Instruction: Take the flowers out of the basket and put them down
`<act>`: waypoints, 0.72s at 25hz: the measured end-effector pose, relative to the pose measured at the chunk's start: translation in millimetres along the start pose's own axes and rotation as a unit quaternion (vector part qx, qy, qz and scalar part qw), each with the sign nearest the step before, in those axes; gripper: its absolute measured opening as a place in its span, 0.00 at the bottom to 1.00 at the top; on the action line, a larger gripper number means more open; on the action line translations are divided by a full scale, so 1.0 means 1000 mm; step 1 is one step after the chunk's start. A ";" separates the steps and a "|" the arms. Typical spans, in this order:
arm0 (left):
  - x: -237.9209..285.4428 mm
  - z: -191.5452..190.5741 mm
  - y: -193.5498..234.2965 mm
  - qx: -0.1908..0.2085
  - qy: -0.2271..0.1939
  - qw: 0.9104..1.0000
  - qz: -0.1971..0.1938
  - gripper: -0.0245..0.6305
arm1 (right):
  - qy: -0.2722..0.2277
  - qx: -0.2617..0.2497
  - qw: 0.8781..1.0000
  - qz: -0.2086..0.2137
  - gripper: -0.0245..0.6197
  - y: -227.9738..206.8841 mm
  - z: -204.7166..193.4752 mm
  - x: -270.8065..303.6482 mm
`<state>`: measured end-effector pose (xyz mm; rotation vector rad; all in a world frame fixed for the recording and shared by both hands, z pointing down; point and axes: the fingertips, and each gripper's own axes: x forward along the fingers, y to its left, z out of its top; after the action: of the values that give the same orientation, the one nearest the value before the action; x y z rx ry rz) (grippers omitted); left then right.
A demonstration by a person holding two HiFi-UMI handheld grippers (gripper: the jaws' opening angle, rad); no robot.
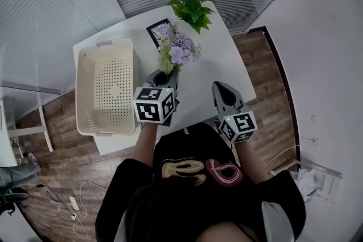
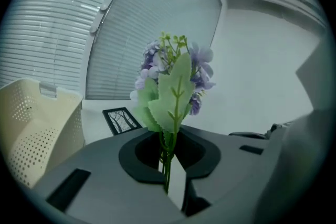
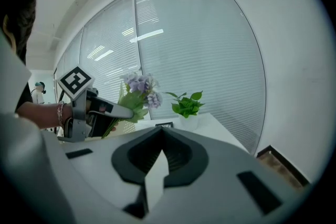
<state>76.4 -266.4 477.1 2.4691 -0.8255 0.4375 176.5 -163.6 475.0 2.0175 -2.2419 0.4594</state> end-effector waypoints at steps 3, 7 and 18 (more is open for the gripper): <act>0.013 -0.023 0.007 -0.007 0.034 0.999 0.005 0.11 | 0.004 0.002 1.000 0.002 0.05 0.001 -0.003 0.002; 0.029 -0.051 0.012 -0.023 0.072 0.997 0.003 0.11 | 0.009 0.001 1.000 -0.001 0.05 -0.001 -0.005 0.001; 0.065 -0.110 0.033 -0.017 0.157 0.987 0.039 0.11 | 0.011 0.011 1.000 -0.018 0.05 -0.015 -0.010 -0.006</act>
<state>89.9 -260.0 608.1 2.2611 -0.7907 0.8094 190.9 -156.4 485.4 2.0488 -2.1931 0.5020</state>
